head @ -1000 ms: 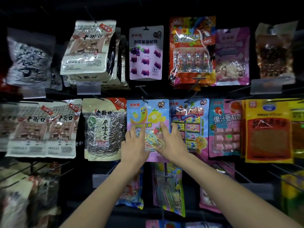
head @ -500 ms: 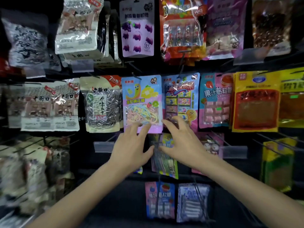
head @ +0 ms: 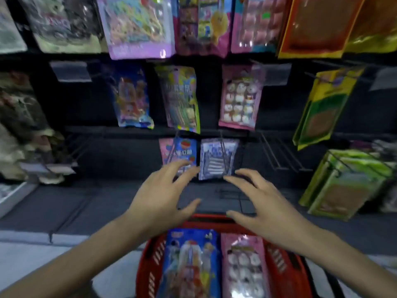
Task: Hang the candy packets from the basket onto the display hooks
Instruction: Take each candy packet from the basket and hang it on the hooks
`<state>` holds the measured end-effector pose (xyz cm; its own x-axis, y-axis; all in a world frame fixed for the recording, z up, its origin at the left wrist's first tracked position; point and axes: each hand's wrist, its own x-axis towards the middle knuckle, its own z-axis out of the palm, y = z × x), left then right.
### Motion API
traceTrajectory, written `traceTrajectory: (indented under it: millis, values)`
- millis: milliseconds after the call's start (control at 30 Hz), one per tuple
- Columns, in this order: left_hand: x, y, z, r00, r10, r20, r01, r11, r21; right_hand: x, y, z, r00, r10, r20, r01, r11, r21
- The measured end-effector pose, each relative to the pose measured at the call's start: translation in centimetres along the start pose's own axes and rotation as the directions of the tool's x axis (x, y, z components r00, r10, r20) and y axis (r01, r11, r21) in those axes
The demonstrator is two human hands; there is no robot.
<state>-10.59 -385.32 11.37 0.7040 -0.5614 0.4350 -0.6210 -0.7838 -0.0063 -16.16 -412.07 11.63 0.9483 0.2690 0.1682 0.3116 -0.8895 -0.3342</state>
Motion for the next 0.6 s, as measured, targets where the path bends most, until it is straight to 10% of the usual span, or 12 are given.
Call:
traceTrajectory:
  millis: [600]
  values:
    - [-8.8,2.5,19.0,0.721,-0.242,0.65,0.284,0.958,0.041,-4.5,5.8,18.7,0.874,0.188,0.449,-0.287,0.944,0.165]
